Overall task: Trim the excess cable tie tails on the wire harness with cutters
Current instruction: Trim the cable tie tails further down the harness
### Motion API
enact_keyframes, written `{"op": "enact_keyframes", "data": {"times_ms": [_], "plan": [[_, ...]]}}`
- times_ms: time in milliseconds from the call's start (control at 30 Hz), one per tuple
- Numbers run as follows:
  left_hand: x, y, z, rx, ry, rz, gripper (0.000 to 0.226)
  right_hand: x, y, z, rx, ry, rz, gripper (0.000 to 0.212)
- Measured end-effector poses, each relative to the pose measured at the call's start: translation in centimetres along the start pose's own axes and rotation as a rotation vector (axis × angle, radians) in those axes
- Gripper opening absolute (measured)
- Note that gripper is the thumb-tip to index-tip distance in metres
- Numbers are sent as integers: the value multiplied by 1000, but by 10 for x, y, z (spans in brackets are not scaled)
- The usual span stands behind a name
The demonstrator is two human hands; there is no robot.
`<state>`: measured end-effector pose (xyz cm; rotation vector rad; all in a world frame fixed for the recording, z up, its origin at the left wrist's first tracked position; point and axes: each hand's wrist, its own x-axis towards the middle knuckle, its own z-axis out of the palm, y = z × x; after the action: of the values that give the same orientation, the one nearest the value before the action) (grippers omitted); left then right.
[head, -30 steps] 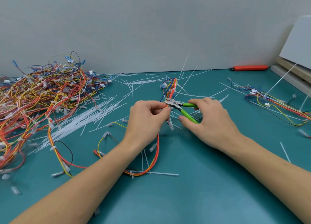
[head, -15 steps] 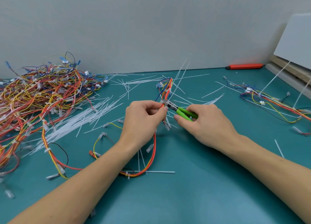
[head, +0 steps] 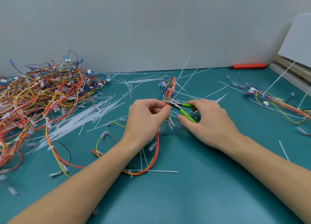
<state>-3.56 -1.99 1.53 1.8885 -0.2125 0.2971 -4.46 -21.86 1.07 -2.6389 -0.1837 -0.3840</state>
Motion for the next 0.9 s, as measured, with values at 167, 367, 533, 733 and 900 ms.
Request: {"op": "enact_keyframes", "data": {"times_ms": [167,367,533,733,900], "plan": [[0,0,1,1,3,-1,9,0,0,-2,34,-18,0,55],[0,0,0,5,2,4,9,0,1,-1,29,17,-8,41],[0,0,0,-2,7,7,9,-2,1,1,32,39,32,54],[0,0,0,1,2,2,7,0,3,1,81,32,-32,38],[0,0,0,5,4,15,5,1,2,0,84,8,-40,54]]}}
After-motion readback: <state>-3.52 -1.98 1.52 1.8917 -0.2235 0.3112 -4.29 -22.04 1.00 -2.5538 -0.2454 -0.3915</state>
